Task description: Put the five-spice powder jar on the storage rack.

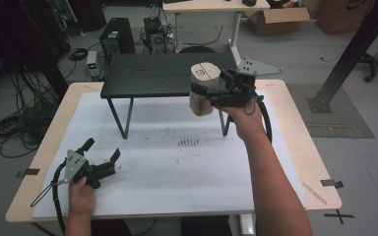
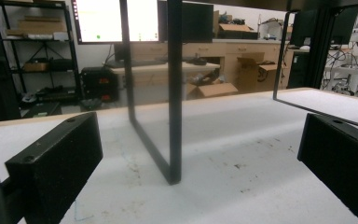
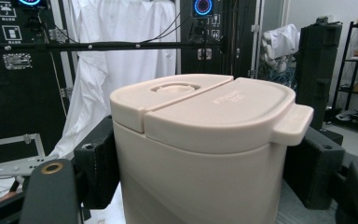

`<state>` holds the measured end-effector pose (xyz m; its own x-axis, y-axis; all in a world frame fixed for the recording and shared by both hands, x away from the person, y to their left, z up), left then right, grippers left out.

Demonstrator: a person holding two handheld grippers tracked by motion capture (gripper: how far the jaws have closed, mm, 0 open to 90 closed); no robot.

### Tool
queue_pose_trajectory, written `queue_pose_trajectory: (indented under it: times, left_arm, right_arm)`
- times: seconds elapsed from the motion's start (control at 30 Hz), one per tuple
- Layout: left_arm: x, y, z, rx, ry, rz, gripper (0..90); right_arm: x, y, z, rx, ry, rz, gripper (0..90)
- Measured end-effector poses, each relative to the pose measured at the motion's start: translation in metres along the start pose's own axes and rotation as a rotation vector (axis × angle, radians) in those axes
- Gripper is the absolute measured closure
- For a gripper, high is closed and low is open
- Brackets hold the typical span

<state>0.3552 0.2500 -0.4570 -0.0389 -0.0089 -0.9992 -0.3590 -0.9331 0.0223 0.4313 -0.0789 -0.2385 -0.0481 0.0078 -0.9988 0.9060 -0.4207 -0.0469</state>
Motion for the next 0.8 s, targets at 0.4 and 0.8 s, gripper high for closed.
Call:
queue_pose_trajectory:
  times: [0.4,0.8]
  left_arm:
    - [0.0,0.0,0.0,0.0,-0.001,0.001,0.2]
    - [0.0,0.0,0.0,0.0,0.0,0.003,0.2]
  right_arm:
    - [-0.013,0.014,0.002,0.028,0.012,-0.015,24.0]
    - [-0.021,0.031,-0.007,0.074,0.01,-0.03,24.0]
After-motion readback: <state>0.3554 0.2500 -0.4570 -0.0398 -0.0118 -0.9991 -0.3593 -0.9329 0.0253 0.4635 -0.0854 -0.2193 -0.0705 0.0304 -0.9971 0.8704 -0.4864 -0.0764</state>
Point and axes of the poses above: each handheld gripper's, and its own axes: z roughly backward along the jaws, x roughly out of its underside, y roughly to its right, the point moved 8 cm from there along -z, roughly forward along the jaws, and after that the axes turned 1 degree about -x, right-handed, at the moved point
